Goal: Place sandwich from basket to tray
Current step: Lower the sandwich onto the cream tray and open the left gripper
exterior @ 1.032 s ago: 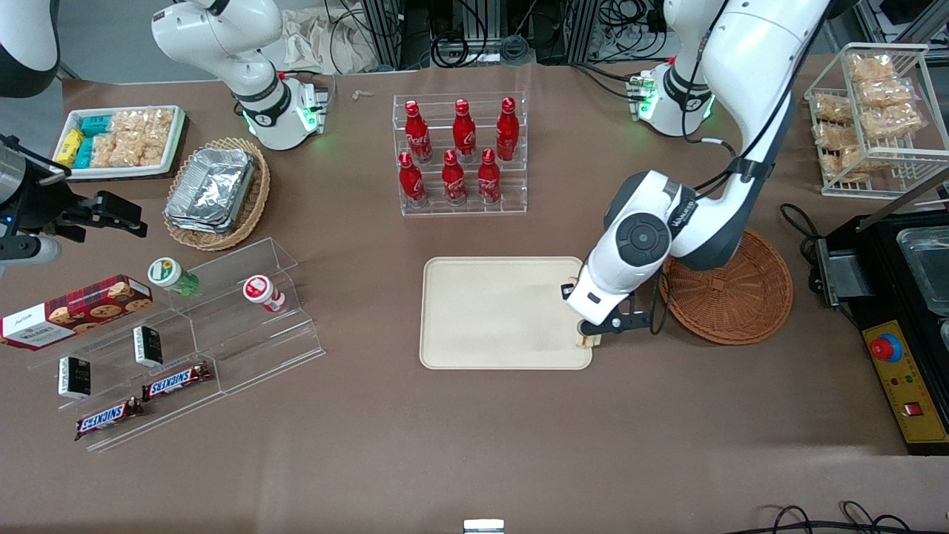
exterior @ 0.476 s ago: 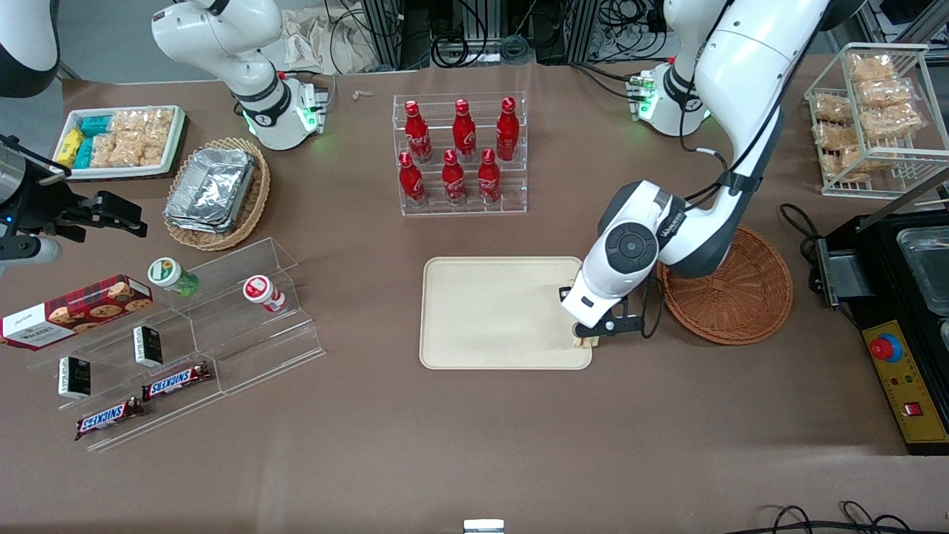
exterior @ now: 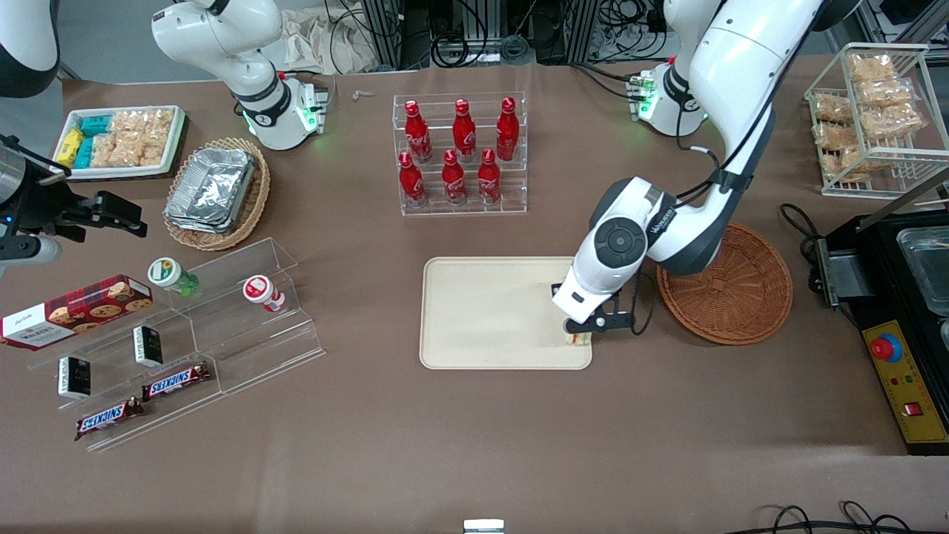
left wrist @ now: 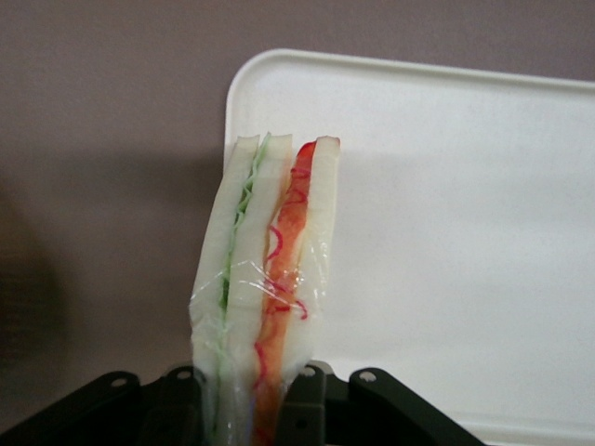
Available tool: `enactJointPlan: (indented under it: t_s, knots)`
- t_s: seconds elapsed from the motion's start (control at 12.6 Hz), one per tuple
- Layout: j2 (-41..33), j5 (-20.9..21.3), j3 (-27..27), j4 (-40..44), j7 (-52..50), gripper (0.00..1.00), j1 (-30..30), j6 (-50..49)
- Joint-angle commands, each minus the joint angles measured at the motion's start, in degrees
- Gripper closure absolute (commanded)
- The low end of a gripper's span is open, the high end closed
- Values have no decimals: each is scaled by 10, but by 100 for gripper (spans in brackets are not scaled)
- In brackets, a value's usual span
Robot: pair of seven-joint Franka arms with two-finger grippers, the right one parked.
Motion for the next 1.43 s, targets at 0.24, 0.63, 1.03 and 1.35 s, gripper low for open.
enactJointPlan:
  t_s: [0.24, 0.63, 1.03, 1.35]
  knots:
    - [46, 46, 1, 8, -18, 92, -27, 5]
    - [55, 57, 0, 20, -31, 0, -24, 20]
    - [7, 60, 9, 70, -80, 0, -22, 6]
    - [-34, 58, 19, 198, -65, 0, 0, -149]
